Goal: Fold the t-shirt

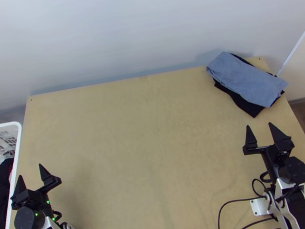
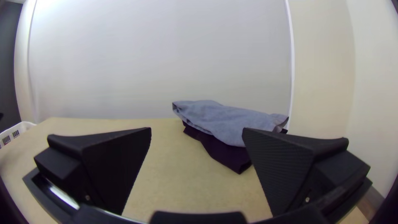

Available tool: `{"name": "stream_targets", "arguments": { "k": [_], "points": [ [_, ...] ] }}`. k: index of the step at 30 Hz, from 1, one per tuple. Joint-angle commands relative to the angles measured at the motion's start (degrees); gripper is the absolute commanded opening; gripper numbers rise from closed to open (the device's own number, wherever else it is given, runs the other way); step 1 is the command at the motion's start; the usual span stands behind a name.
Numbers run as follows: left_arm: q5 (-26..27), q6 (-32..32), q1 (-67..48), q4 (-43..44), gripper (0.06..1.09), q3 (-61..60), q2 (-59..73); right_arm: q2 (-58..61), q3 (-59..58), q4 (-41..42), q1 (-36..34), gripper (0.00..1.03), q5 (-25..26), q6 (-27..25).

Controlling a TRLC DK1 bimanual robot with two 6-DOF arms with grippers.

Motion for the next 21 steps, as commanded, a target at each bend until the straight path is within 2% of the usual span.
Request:
{"name": "stream_targets", "arguments": {
  "k": [1,15,17,21],
  "points": [
    [-0.13,0.79,0.32,-0.87,1.04,-2.50,-0.25,-0.34,-0.25,-1.28,-0.16,0.99,0.26,-0.98],
    [-0.13,1.05,0.59,-0.78,1.04,-2.50,-0.34,-0.34,-0.25,-1.28,-0.16,0.99,0.26,-0.98],
    [-0.22,5.62,1.38,-0.69,1.04,-2.50,-0.34,-0.34,-0.25,-1.28,-0.16,0.99,0.26,-0.98],
    [-0.22,6.59,5.24,-0.43,1.04,-2.50,-0.34,-0.34,-0.25,-1.28,-0.16,0.99,0.26,-0.98]
  ]
}}
